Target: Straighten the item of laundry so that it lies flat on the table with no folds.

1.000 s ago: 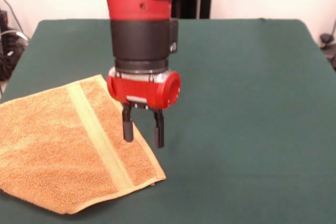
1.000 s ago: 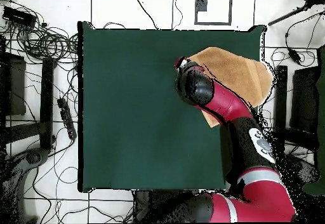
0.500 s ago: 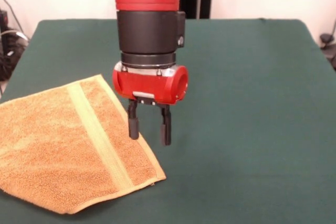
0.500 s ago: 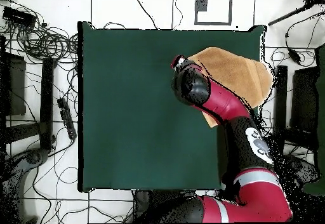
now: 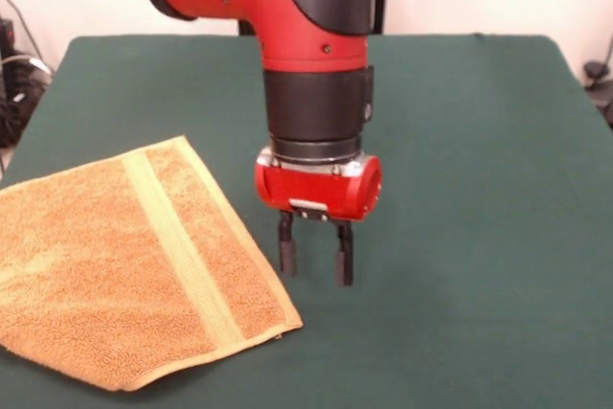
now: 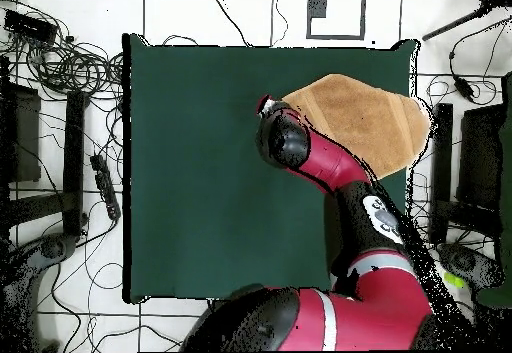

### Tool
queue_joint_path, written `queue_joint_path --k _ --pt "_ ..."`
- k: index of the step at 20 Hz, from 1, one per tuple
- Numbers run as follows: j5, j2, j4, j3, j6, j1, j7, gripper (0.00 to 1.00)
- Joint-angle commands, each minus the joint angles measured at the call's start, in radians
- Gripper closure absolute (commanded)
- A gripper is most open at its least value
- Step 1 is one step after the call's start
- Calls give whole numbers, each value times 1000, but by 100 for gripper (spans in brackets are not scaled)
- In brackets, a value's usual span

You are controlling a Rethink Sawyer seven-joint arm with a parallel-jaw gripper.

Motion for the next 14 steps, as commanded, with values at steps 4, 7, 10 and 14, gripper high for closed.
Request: queue_joint_path --k 4,7,10,14 --pt "17 131 -32 71 -11 -16 161 0" --pt "24 111 -41 63 34 -20 153 0" --pt "56 33 -20 44 113 -2 179 0" --pt "95 -67 11 22 198 23 224 0"
